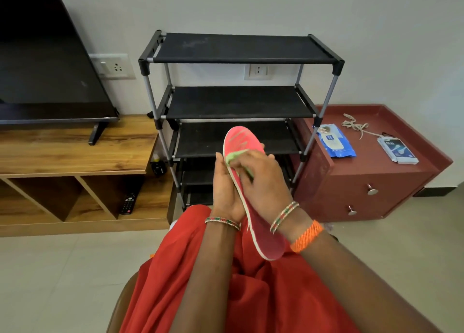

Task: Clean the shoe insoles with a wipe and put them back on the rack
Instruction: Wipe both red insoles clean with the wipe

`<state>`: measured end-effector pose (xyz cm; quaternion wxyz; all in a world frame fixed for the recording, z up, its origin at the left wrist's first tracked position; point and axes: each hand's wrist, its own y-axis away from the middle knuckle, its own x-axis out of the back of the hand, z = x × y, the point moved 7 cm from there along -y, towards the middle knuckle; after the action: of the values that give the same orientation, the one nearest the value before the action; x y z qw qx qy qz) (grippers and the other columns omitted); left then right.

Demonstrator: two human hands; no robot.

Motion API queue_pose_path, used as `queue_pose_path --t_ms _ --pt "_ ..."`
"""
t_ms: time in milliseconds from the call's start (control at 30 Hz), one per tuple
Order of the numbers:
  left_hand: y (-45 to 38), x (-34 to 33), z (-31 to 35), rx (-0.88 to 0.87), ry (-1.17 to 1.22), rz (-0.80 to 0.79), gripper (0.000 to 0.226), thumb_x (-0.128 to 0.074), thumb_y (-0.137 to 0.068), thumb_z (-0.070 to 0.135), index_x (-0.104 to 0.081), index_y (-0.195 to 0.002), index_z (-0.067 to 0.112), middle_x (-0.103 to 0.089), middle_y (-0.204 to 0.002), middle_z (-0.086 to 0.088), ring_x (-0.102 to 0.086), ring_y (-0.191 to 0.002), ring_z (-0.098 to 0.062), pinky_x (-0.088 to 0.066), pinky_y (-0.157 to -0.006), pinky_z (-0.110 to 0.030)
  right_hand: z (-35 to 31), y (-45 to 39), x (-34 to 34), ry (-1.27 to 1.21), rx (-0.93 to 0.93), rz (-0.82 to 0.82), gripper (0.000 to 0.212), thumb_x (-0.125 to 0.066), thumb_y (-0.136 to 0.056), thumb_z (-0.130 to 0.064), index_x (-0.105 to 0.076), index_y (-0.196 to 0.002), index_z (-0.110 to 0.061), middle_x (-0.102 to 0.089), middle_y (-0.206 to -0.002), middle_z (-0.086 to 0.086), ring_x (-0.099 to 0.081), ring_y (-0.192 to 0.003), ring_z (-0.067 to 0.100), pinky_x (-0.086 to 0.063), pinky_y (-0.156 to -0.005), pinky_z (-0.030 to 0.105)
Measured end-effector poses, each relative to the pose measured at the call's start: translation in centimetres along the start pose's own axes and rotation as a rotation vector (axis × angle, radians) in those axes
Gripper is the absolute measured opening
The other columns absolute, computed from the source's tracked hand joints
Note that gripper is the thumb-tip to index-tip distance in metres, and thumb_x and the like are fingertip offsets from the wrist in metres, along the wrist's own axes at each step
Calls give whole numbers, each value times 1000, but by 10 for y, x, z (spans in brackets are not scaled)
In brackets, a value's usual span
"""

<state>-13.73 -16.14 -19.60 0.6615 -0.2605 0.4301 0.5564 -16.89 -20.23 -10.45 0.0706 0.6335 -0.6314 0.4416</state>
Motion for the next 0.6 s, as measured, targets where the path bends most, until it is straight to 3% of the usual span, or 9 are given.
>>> queue_pose_path --t_ms 133,333,400,500,600 --pt "-1 5 5 1 101 -2 81 -19 -92 65 -71 -106 4 -68 -110 -17 -63 -106 -26 -34 -111 -41 8 15 -5 -44 -30 -34 23 -61 -78 6 -72 -84 -12 -67 -89 -4 -63 -85 9 -52 -83 27" --pt "0 -8 -7 -18 9 53 61 -30 -97 51 -76 -91 12 -71 -95 -9 -69 -87 -18 -55 -81 -28 11 -30 14 8 -60 63 12 -63 -84 -6 -63 -93 -16 -62 -88 -7 -58 -81 4 -49 -75 14" --pt "0 -5 -3 -29 26 40 58 -30 -98 51 -74 -95 12 -71 -95 -8 -69 -88 -18 -54 -82 -29 10 -31 9 7 -59 42 14 -63 -85 -8 -63 -96 -16 -62 -91 -6 -59 -84 5 -51 -78 17" --pt "-2 9 2 -14 49 64 63 -26 -96 57 -65 -109 8 -65 -105 -11 -63 -98 -20 -46 -96 -31 9 -12 -2 -11 -61 -26 21 -64 -83 -4 -71 -99 -15 -68 -97 -2 -62 -93 14 -52 -85 27" --pt "-3 14 2 32 46 70 82 -22 -91 67 -75 -93 3 -65 -108 -17 -63 -99 -23 -49 -93 -32 12 9 -11 -42 -101 -104 23 -64 -82 0 -74 -98 -14 -70 -97 -2 -64 -94 14 -51 -90 33"
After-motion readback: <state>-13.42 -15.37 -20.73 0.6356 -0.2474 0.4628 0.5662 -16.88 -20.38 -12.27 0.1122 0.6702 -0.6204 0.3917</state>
